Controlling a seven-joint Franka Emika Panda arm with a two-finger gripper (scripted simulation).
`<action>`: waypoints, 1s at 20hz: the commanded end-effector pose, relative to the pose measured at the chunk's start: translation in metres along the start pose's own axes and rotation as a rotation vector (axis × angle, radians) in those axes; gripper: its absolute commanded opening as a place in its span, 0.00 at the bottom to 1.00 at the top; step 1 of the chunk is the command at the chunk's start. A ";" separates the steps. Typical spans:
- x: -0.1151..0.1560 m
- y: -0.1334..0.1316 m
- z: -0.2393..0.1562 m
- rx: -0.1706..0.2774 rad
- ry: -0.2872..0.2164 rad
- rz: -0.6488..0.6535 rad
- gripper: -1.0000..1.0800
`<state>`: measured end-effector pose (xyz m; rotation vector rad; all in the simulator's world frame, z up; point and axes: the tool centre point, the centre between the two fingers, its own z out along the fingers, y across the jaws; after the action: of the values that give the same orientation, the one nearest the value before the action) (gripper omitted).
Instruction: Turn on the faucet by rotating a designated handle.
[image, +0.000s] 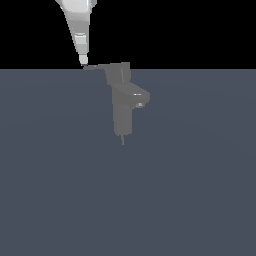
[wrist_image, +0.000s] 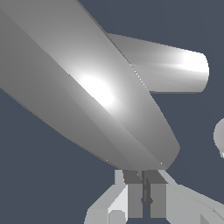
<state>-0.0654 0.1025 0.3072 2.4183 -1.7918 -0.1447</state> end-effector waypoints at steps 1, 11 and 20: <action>0.028 0.014 0.012 -0.027 -0.008 0.039 0.00; 0.035 0.027 0.000 -0.003 0.004 0.010 0.00; 0.099 0.036 0.008 -0.021 -0.003 0.025 0.00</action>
<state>-0.0777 0.0341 0.3155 2.4272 -1.7549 -0.1469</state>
